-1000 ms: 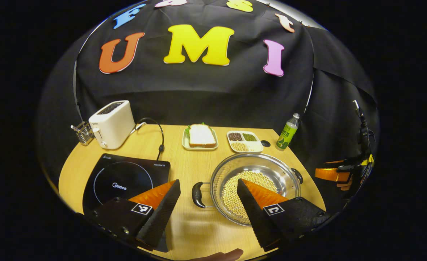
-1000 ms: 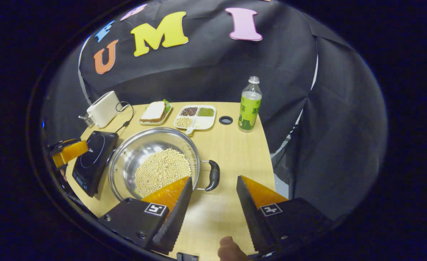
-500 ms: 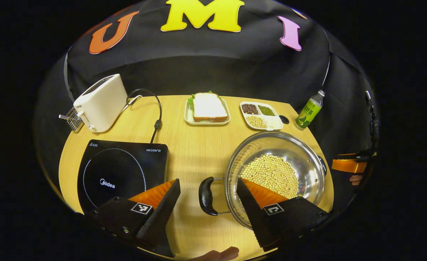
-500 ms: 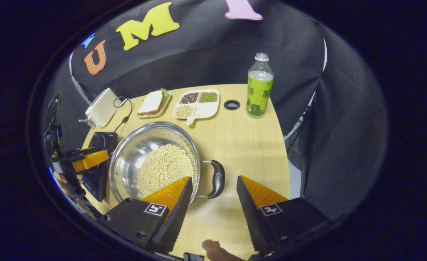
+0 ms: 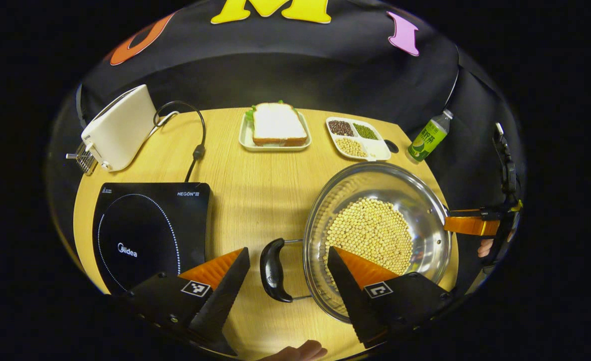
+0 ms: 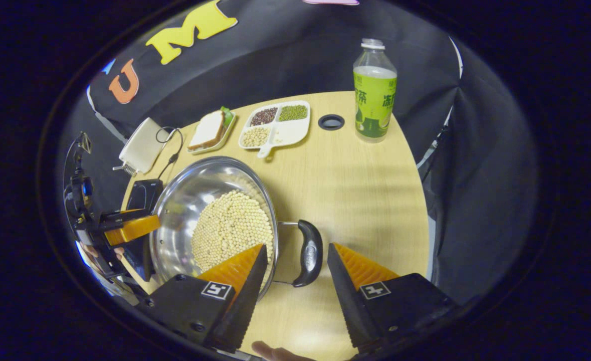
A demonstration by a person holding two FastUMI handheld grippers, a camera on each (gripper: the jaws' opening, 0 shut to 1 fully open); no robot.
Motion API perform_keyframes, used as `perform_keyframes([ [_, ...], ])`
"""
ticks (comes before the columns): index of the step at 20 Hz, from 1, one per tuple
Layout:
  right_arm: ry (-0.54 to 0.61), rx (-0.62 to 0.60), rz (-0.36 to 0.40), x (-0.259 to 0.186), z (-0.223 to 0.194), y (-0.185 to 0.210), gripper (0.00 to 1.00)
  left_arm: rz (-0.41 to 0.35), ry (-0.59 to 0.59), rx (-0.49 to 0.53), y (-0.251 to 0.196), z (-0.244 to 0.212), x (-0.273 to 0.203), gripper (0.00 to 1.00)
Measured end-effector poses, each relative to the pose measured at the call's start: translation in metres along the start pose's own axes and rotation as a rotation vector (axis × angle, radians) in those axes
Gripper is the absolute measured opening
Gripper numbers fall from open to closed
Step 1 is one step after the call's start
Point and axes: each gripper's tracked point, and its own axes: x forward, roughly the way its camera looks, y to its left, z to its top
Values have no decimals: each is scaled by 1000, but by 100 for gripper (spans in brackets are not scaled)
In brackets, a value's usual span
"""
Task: First push the handle of the pot to place it horizontally, then grasp the pot with both hands and set it on the induction cooktop.
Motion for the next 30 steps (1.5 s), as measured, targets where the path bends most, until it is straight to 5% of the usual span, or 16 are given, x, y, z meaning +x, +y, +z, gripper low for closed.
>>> perform_keyframes([
  [4,51,24,30,11,-7,4,78,30,63,-25,6,-10,13,93],
  [6,68,31,16,12,-7,1,66,13,81,-40,1,-11,13,59],
  [8,75,37,11,13,-7,1,63,11,84,-25,2,-12,15,75],
  [9,82,38,9,13,-8,0,63,9,87,-14,1,-12,15,63],
  [11,102,29,11,13,-9,0,60,0,94,-5,1,-11,14,72],
  [13,112,25,18,14,-7,0,61,-17,104,-1,1,-12,14,62],
  [14,117,28,25,15,-6,1,60,-23,104,-5,2,-11,12,72],
  [15,123,25,39,15,-6,1,61,-25,106,-10,2,-11,12,61],
  [19,124,52,64,16,-4,2,59,-19,97,0,3,-10,13,61],
  [30,-158,93,32,16,-4,2,55,23,-89,1,4,1,18,60],
])
